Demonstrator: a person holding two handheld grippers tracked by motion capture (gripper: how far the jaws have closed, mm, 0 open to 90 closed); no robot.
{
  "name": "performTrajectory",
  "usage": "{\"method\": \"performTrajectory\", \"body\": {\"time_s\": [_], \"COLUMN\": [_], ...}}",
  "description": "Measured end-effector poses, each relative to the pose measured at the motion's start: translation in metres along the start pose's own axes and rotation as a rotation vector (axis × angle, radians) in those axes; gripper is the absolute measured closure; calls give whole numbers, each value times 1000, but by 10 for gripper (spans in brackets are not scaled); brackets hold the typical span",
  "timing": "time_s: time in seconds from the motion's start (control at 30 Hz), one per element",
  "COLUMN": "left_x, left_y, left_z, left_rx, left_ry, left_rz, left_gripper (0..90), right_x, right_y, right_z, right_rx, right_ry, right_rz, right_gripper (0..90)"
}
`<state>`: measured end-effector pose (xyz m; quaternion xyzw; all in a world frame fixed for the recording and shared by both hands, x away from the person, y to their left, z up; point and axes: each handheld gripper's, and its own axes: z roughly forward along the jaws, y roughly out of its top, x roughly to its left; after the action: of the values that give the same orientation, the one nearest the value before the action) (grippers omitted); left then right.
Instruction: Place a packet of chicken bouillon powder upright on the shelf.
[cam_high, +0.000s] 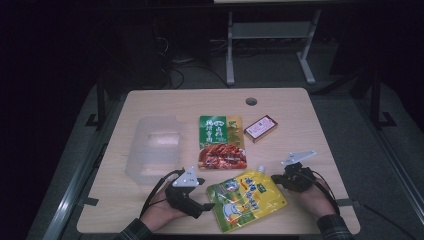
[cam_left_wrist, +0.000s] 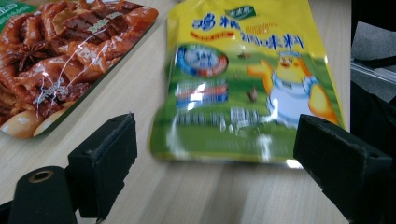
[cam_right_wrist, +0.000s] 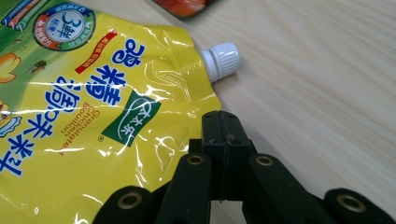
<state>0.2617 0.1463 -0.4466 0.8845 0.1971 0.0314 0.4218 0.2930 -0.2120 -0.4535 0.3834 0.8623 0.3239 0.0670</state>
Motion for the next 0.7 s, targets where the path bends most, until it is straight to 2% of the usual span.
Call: {"method": "performTrajectory", "body": {"time_s": [0.27,0.4,0.5,0.6,0.63,0.67,0.7], "left_x": [4,5,6,11,11,14,14], "left_y": [10,14,16,20,20,22,22], "left_z": [8,16,23,35,35,40,40], "left_rx": [-4,10,25,58,58,61,61], "left_ry": [-14,-25,-27,-29,-29,-32,-32], "left_rz": [-9,-18,-19,-39,-39,-59,-59], "left_gripper": [130,130,130,131,131,135,137], "right_x": [15,21,24,25,24,23,23], "right_y": [15,24,27,28,27,26,26], "right_z": [18,27,31,29,26,24,24], "right_rx": [0,-3,3,-6,-13,-15,-15], "right_ry": [55,73,71,59,46,39,39], "right_rz": [-57,-79,-92,-92,-86,-81,-81], "right_gripper": [899,899,899,896,864,839,839]}}
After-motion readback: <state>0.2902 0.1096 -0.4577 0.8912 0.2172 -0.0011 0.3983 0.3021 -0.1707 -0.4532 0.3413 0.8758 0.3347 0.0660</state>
